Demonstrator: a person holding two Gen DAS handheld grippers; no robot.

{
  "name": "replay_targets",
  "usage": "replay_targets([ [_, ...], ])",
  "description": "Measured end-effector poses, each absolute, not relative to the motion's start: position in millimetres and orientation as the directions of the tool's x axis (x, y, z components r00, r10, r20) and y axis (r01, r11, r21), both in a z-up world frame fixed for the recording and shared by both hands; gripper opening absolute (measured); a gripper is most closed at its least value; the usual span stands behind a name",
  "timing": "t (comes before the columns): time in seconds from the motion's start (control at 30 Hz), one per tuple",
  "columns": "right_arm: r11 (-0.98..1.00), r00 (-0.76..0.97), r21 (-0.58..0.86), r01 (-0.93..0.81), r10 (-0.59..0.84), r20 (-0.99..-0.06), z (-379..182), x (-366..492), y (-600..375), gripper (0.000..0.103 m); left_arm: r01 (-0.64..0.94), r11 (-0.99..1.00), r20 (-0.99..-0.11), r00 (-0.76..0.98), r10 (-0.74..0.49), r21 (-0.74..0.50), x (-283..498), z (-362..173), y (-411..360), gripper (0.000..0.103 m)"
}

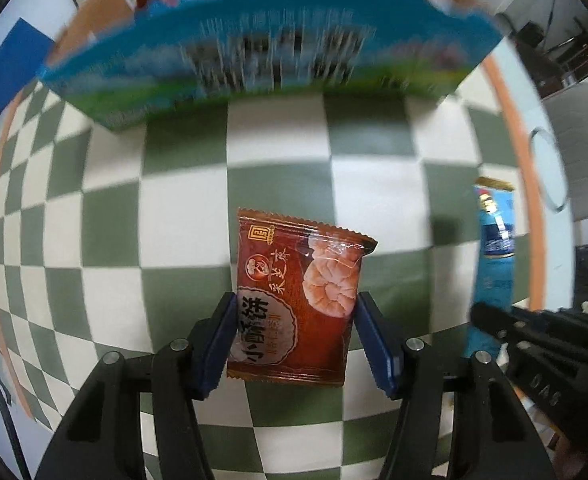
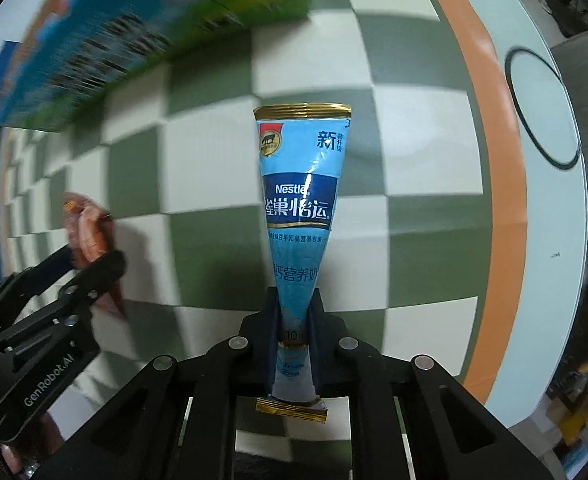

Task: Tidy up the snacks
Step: 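Carry the blue tube and red pouch into the box and open both tools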

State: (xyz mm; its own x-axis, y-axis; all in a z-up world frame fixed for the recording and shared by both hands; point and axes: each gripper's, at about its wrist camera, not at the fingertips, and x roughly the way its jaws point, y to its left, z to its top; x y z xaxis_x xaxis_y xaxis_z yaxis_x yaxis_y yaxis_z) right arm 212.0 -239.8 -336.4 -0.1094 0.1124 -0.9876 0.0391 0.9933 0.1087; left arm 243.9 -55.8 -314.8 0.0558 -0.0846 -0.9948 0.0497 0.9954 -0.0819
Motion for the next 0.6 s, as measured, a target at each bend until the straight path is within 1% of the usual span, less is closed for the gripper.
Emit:
replay_targets([
  [0.1, 0.984, -0.058, 0.176, 0.021, 0.177, -0.982, -299, 219, -230, 0.014, 0.039, 0.991, -0.985, 0.114, -0.132, -0.129, 253, -270, -43, 0.056],
  [0.2, 0.971, 0.017, 0.239, -0.008, 0.239, -0.971, -249, 242, -222, 0.014, 0.023, 0.983, -0.969, 0.168, -0.182, -0.181, 268, -229, -29, 0.056],
  [0.27, 0.964, 0.061, 0.262, -0.034, 0.264, -0.963, -217, 263, -219, 0.014, 0.012, 0.974, -0.955, 0.193, -0.224, -0.226, 290, -203, -15, 0.056],
  [0.37, 0.957, 0.127, 0.278, -0.08, 0.286, -0.95, -173, 300, -207, 0.014, -0.015, 0.961, -0.939, 0.216, -0.267, -0.277, 328, -176, 2, 0.056],
  [0.47, 0.966, 0.173, 0.231, -0.114, 0.249, -0.953, -145, 341, -200, 0.014, -0.035, 0.962, -0.941, 0.222, -0.257, -0.271, 367, -169, 18, 0.056],
  [0.5, 0.971, 0.184, 0.204, -0.123, 0.224, -0.957, -141, 358, -199, 0.014, -0.041, 0.964, -0.944, 0.219, -0.247, -0.262, 381, -175, 18, 0.056],
  [0.6, 0.983, 0.189, 0.135, -0.126, 0.158, -0.969, -148, 399, -194, 0.014, -0.091, 0.964, -0.959, 0.163, -0.233, -0.249, 418, -198, 38, 0.056],
])
